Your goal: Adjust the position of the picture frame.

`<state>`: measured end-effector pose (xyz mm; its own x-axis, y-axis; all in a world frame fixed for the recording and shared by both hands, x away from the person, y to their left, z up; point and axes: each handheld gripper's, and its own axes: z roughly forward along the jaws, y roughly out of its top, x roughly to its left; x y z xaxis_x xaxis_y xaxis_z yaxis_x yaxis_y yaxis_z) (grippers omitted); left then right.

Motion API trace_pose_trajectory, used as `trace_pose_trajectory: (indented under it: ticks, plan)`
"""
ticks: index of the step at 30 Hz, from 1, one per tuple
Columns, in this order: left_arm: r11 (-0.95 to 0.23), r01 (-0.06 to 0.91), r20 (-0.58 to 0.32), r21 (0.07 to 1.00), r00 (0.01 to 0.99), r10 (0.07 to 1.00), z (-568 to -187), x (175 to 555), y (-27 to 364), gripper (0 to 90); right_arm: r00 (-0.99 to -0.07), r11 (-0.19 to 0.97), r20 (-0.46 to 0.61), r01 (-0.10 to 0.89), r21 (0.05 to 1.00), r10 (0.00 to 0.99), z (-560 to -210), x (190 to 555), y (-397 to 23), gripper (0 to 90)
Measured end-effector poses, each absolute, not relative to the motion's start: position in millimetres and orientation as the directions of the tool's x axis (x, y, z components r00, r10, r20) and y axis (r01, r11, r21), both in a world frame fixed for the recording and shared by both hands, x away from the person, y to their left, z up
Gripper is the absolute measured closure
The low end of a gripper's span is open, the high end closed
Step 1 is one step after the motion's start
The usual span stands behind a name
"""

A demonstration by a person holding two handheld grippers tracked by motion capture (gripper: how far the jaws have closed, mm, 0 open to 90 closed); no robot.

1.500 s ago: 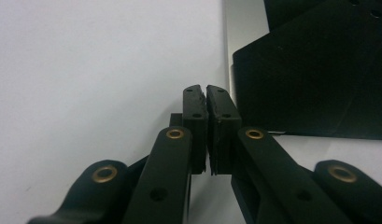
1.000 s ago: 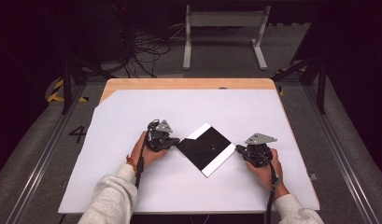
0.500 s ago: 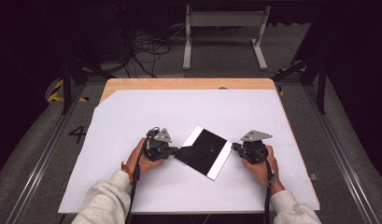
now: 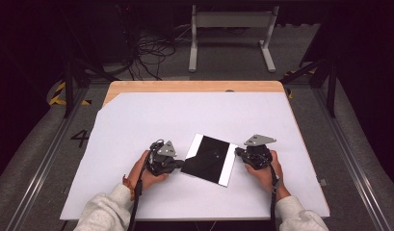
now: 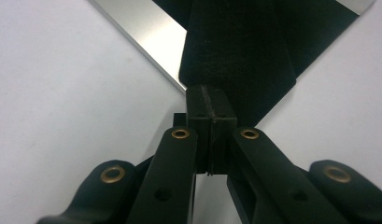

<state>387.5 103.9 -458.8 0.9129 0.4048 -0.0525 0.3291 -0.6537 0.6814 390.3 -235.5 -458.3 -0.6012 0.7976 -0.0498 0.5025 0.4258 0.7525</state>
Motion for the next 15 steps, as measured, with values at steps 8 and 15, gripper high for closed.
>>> trace_pose_trajectory:
  ticks: [8,15]
  plan:
    - [-0.669,0.310,-0.055,0.676,0.926,0.373,-456.9,365.6,107.3,89.9,-0.618,0.435,-0.045,0.499,0.750,0.785,-458.0,390.9,-228.6,90.0]
    - [-0.673,0.306,-0.071,0.673,0.933,0.353,-457.0,355.3,108.7,89.7,-0.632,0.437,-0.027,0.504,0.745,0.774,-457.3,395.1,-221.7,90.0]
